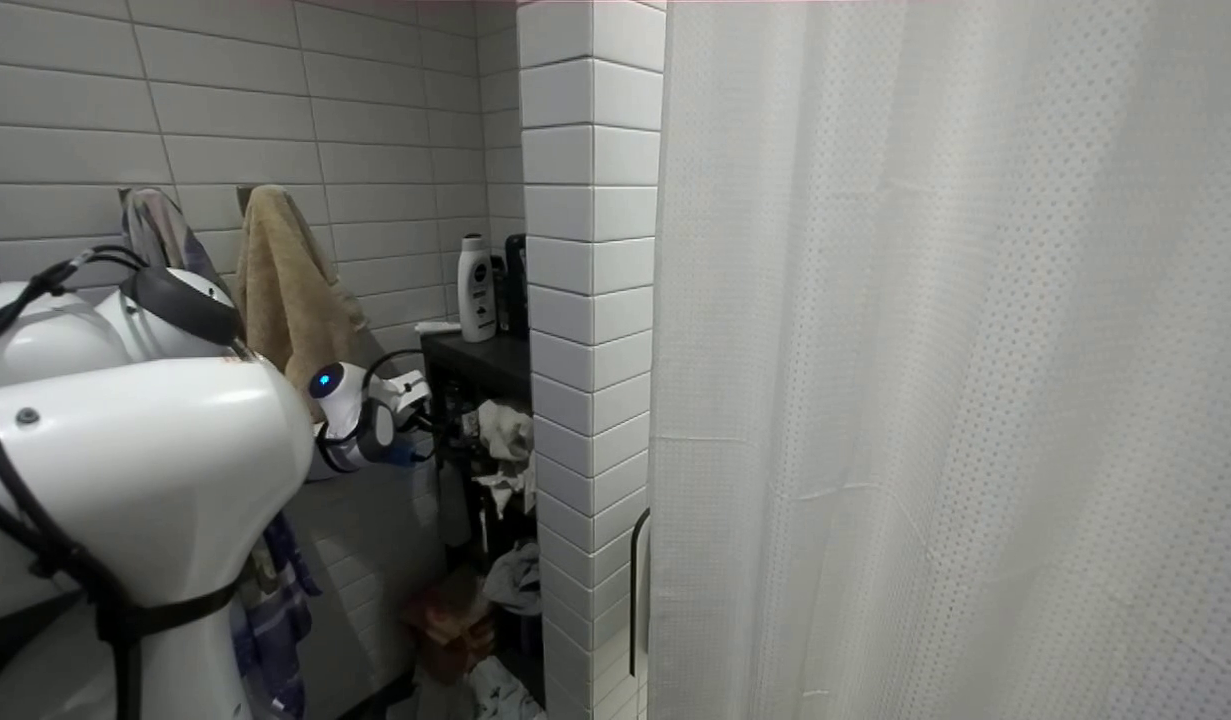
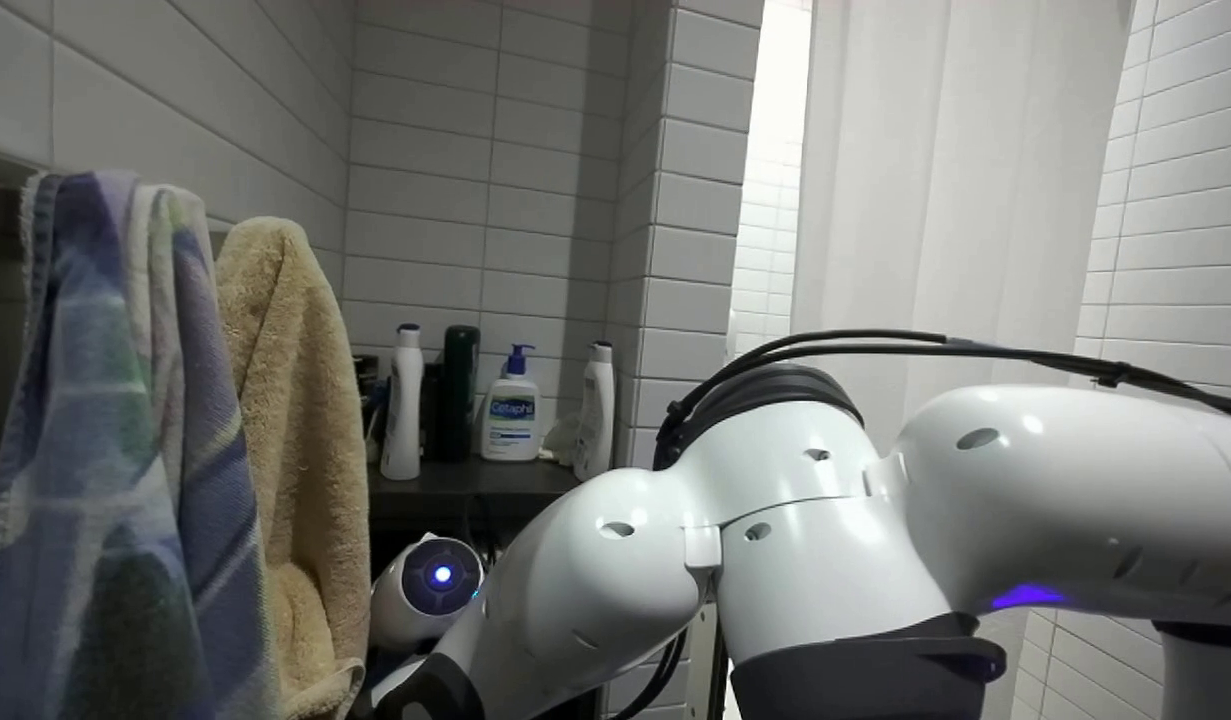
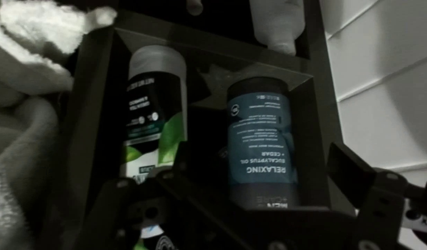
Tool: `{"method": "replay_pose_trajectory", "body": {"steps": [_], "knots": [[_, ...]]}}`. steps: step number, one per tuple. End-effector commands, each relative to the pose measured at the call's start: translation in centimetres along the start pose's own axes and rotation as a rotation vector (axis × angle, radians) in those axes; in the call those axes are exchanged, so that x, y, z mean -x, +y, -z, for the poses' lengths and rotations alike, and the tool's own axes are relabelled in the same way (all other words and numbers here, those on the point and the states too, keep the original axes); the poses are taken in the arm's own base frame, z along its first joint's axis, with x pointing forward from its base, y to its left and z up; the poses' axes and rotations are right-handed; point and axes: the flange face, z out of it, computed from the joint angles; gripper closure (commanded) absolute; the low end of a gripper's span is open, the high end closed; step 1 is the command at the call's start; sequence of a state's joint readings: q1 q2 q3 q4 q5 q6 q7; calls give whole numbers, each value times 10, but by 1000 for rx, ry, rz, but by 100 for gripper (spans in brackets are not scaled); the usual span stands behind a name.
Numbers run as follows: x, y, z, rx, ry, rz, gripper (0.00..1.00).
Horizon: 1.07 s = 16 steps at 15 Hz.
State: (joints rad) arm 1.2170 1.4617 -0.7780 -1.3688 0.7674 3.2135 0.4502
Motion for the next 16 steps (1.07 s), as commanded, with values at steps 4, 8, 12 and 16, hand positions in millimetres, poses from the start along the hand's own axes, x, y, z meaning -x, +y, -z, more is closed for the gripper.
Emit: {"method": "replay_pose_trajectory", "body": {"steps": [4,8,12,16], "knots": [[-5,-2,5,21,6,44,0],[-11,7,9,57,18,51,0],[-12,7,19,72,38,-59,0],[-11,8,32,107,61,-180,0]]}}
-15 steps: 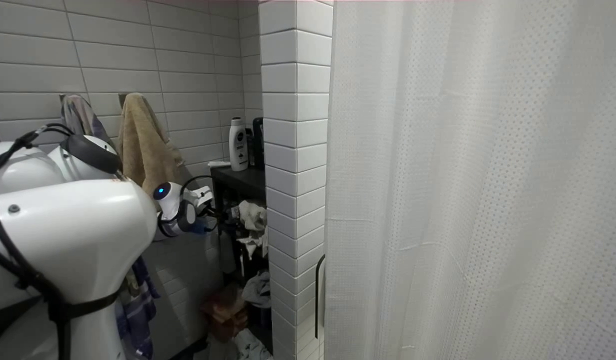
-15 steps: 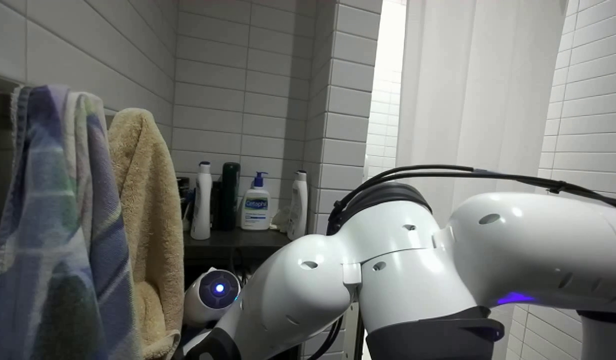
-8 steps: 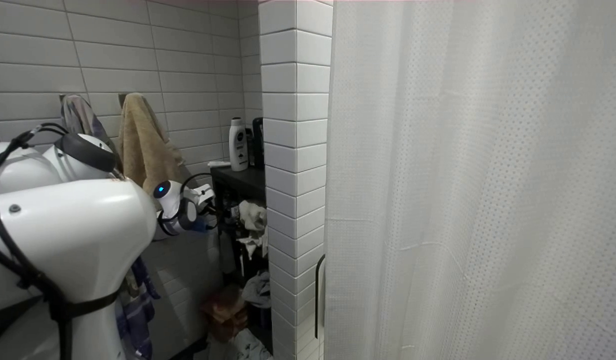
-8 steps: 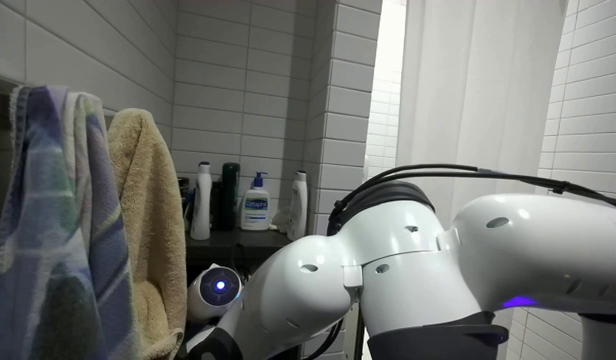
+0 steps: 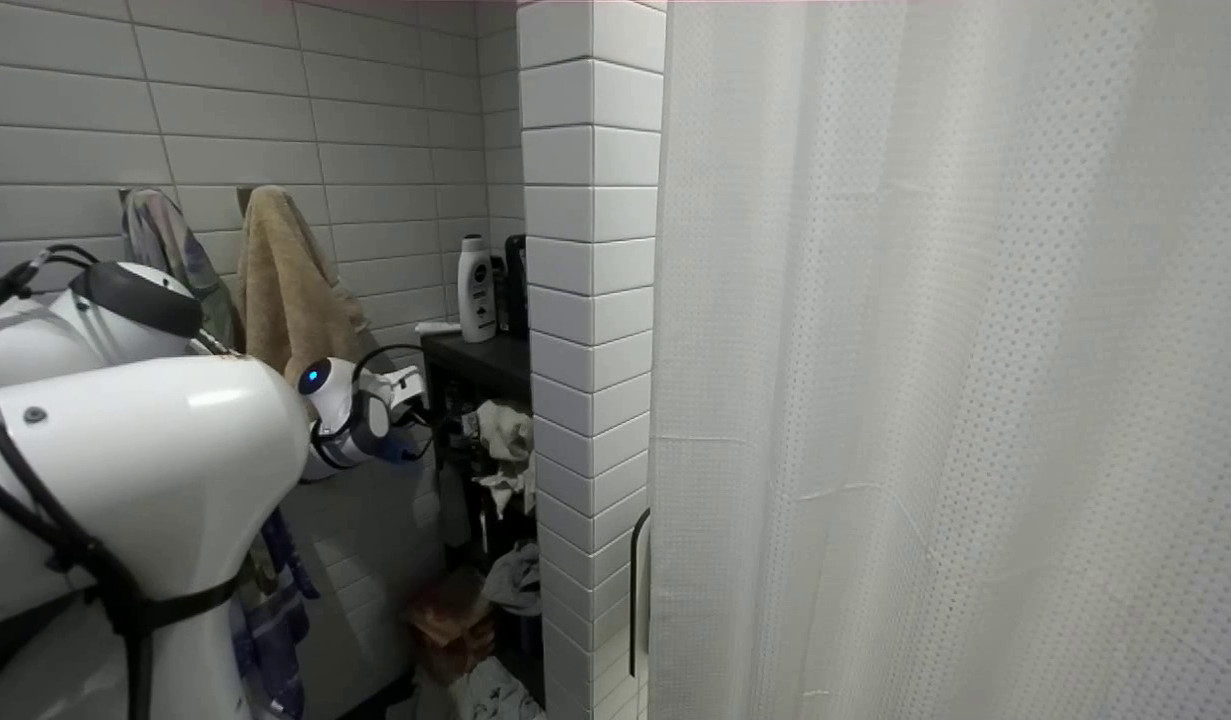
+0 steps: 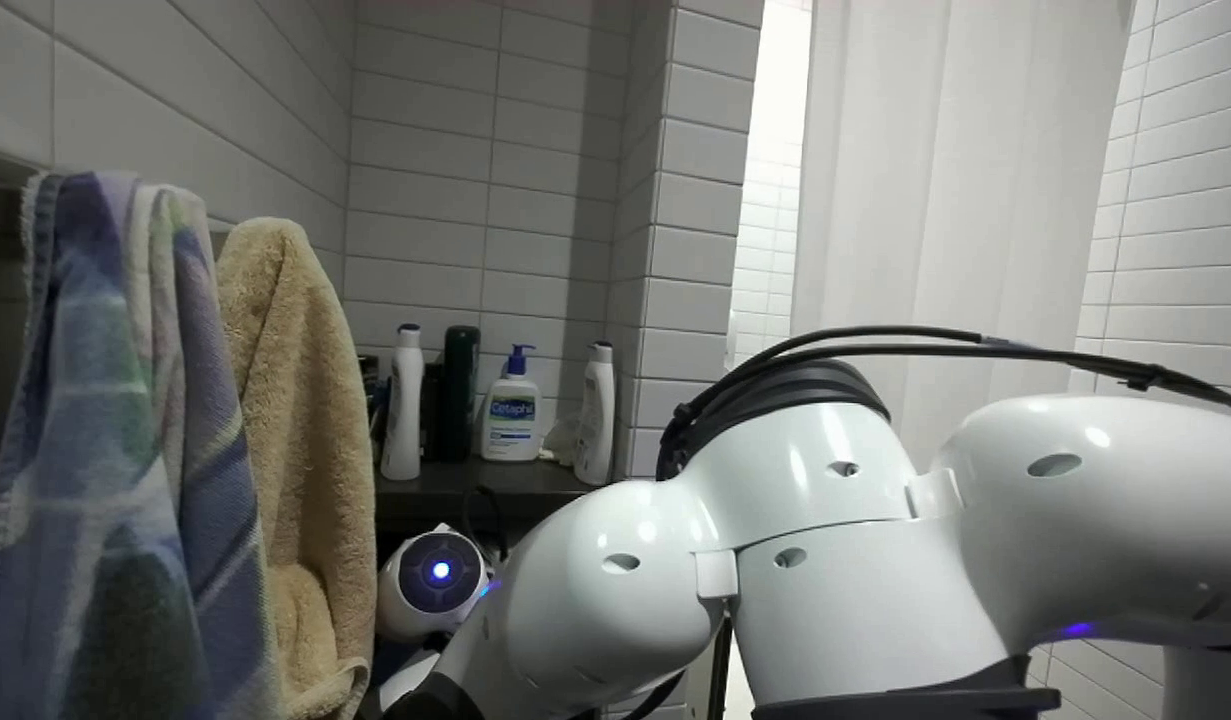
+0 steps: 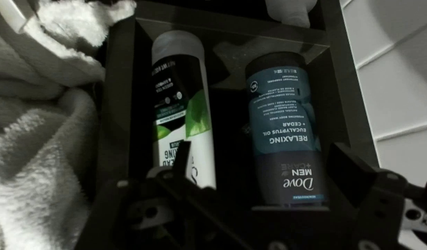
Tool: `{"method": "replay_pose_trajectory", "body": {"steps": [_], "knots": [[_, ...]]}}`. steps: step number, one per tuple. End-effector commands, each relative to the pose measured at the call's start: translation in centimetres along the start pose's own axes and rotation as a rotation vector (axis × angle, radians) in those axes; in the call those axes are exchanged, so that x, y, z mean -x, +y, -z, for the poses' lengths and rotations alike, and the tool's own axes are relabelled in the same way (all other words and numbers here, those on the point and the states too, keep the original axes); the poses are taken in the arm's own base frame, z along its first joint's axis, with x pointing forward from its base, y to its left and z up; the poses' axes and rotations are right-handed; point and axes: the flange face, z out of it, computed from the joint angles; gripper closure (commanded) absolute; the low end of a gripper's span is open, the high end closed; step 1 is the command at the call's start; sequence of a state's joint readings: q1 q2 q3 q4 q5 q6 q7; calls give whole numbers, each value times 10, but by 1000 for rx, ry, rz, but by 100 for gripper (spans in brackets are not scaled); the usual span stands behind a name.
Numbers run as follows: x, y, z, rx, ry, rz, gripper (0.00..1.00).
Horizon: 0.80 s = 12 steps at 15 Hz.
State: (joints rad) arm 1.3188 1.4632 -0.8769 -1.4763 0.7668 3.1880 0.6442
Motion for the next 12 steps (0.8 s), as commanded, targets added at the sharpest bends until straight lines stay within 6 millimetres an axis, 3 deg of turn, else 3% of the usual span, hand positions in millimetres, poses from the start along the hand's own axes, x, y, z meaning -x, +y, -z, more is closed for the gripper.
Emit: {"method": "replay_pose_trajectory", "body": {"steps": [1,5,12], "knots": [[-4,5,15,58,26,-98,0],[-6,5,19,122,43,-126,0],[10,-25,-1,147,16,-125,0]]}}
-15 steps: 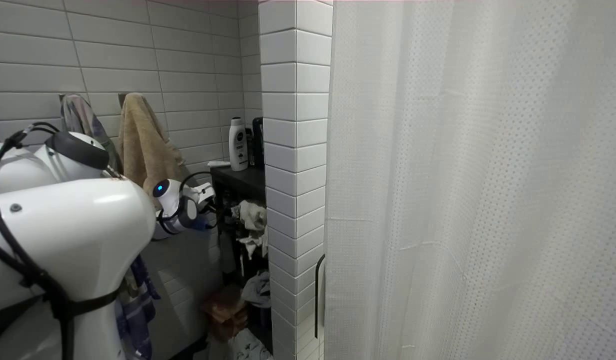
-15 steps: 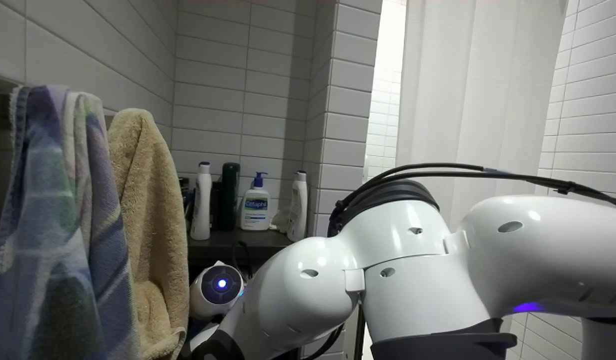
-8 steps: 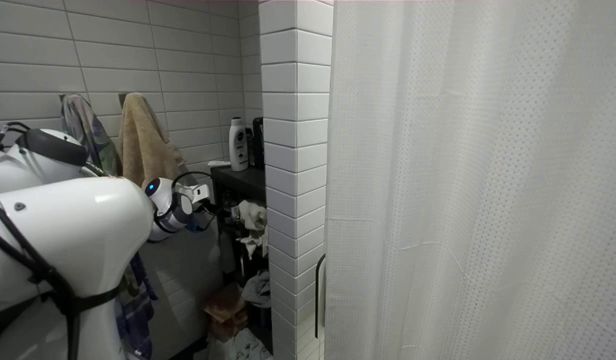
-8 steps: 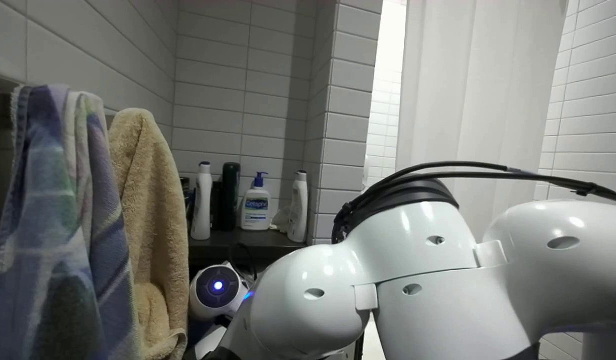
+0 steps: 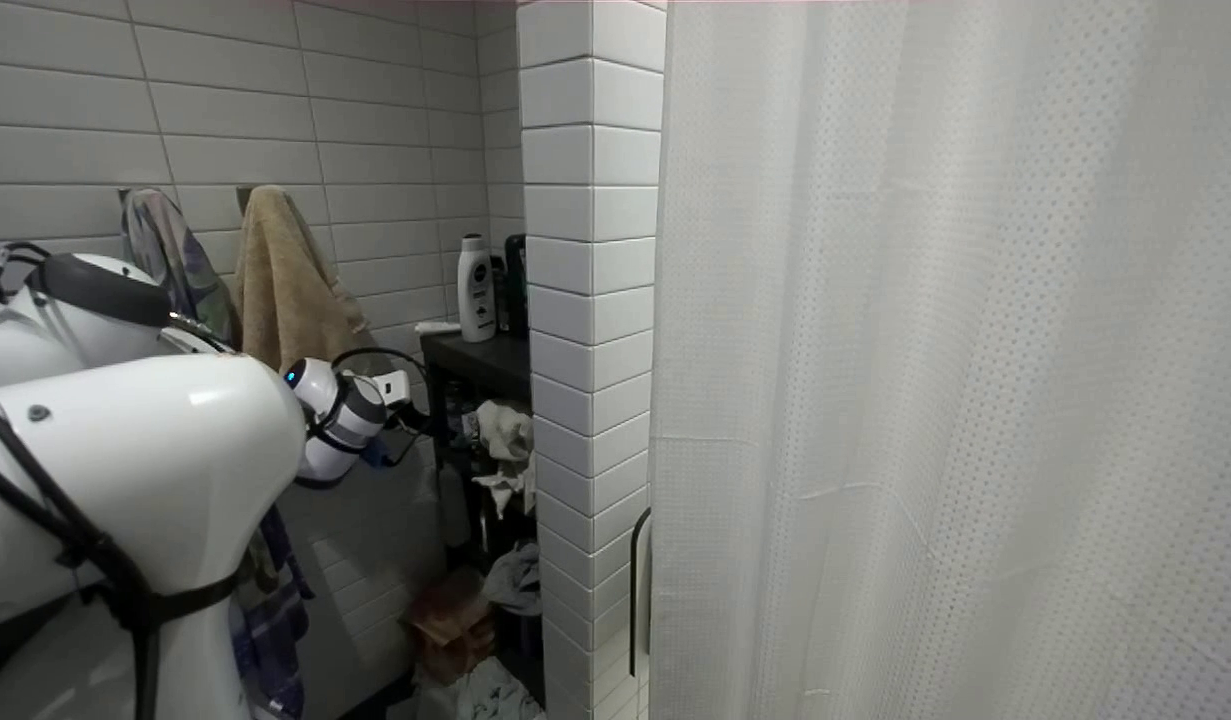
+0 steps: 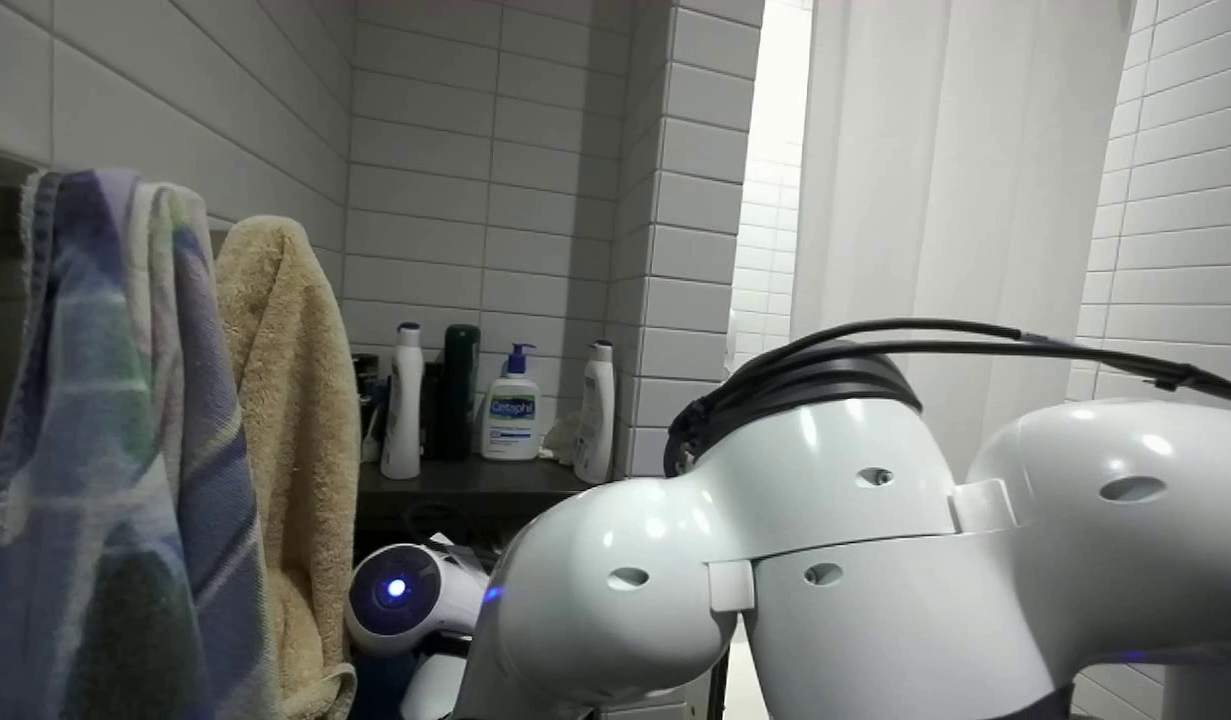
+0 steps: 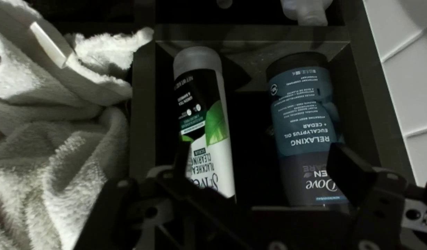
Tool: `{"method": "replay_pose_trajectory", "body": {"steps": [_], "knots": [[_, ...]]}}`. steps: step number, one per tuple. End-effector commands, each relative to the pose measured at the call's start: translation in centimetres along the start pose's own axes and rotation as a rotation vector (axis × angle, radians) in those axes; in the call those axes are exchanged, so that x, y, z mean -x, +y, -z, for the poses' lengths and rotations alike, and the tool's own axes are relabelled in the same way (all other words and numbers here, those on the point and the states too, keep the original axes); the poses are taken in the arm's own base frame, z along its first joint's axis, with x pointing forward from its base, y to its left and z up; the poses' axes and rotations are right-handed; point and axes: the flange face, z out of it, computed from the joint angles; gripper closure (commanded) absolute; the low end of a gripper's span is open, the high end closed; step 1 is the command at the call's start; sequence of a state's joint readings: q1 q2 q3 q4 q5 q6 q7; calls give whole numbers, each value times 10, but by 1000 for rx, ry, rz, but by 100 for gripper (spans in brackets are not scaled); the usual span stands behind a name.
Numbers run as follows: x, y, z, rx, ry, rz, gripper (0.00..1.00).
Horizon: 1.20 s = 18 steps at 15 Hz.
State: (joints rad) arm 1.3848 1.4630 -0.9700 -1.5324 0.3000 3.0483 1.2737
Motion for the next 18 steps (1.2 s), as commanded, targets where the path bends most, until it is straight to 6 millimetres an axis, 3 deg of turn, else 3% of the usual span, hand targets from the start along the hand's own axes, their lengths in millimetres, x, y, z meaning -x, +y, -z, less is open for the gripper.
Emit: {"method": "replay_pose_trajectory", "body": {"steps": [1,11,18], "knots": [[1,-13,-7,32,12,3,0],[12,-28,-28,128,89,29,0],[9,-22,-43,126,127,55,0]]}}
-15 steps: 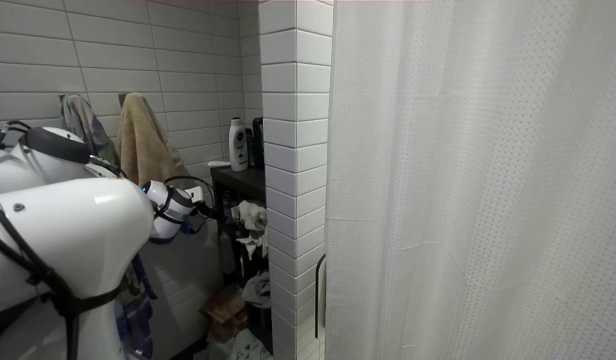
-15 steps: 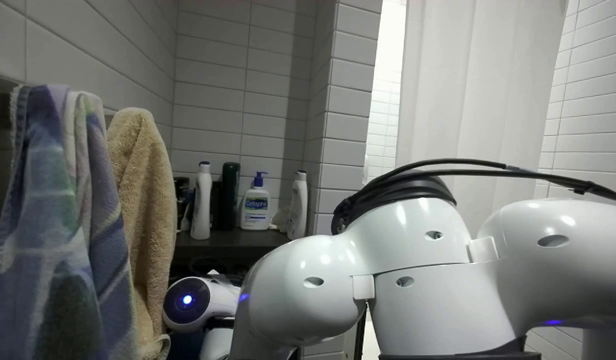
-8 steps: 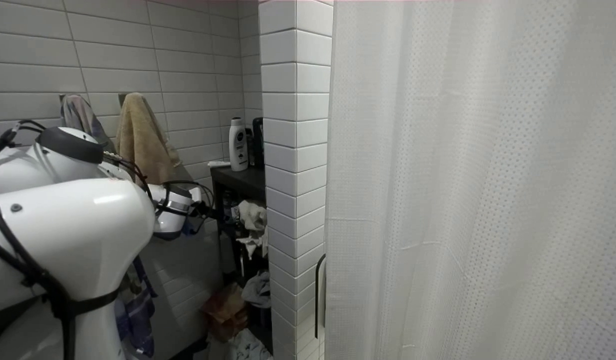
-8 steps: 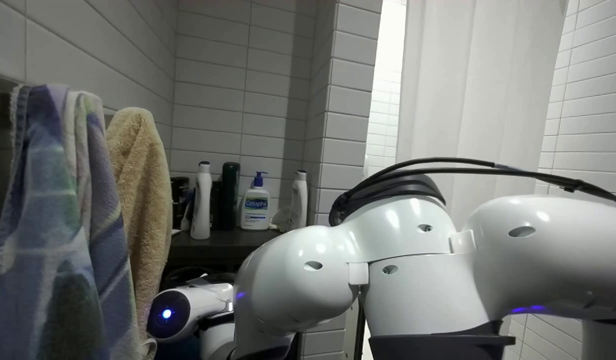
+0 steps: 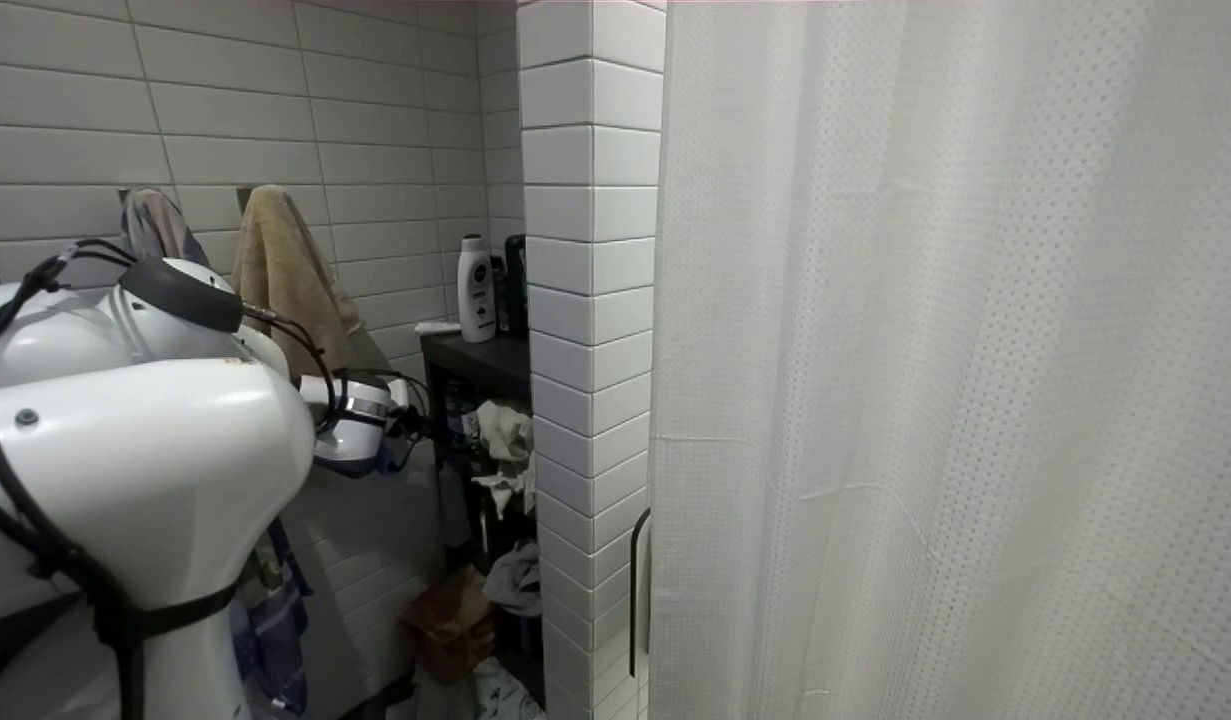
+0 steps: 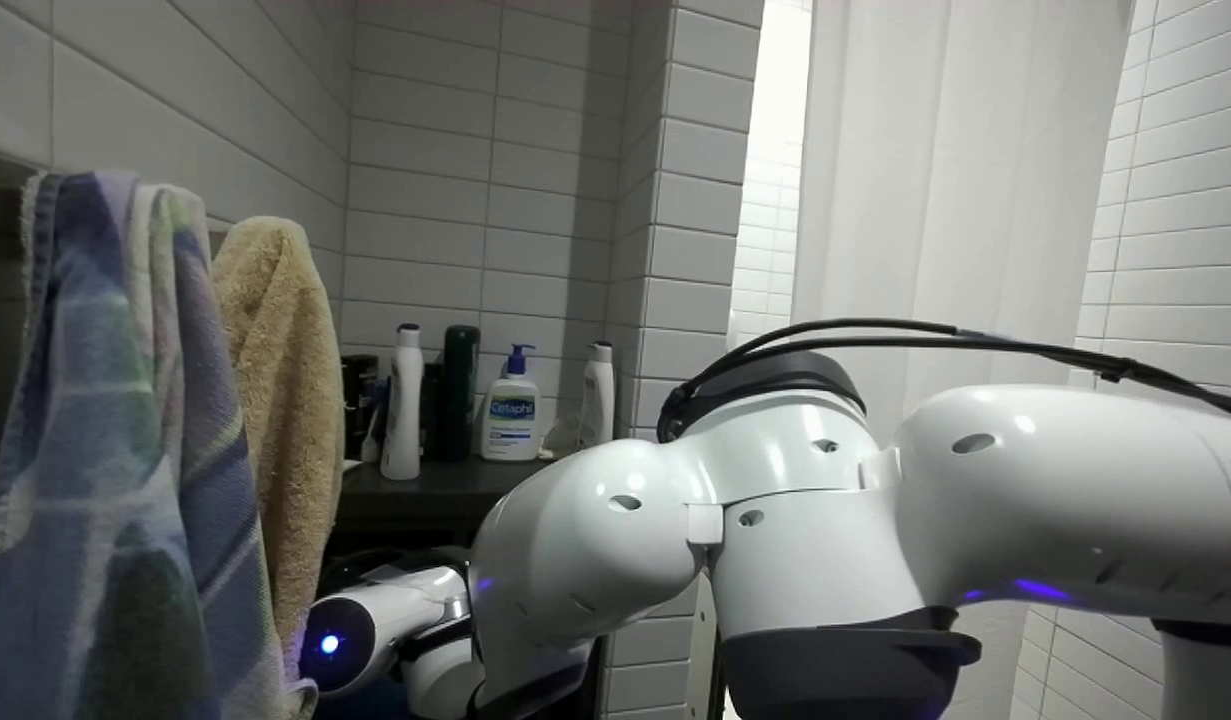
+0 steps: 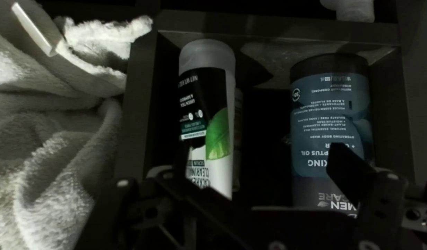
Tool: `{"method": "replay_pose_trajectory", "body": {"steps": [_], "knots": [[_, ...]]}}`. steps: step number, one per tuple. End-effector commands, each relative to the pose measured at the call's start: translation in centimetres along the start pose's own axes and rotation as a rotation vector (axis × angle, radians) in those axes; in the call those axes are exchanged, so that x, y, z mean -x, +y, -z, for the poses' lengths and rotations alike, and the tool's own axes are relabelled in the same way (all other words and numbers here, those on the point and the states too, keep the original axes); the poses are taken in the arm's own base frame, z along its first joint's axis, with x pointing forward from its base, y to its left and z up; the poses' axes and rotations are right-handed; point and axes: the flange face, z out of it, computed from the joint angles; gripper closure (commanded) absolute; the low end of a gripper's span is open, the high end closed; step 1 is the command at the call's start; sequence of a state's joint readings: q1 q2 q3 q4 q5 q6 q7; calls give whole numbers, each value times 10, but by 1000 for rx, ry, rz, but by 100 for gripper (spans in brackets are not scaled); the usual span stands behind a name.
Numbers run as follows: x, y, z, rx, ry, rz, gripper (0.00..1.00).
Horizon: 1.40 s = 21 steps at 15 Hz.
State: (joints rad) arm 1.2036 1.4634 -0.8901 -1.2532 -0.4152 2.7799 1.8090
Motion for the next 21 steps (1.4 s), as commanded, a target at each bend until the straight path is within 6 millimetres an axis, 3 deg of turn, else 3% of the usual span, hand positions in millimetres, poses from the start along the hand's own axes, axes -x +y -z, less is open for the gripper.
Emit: {"method": "replay_pose_trajectory", "body": {"steps": [1,21], "knots": [[-6,0,-8,8,38,-1,0],[-8,8,-28,114,86,0,0]]}}
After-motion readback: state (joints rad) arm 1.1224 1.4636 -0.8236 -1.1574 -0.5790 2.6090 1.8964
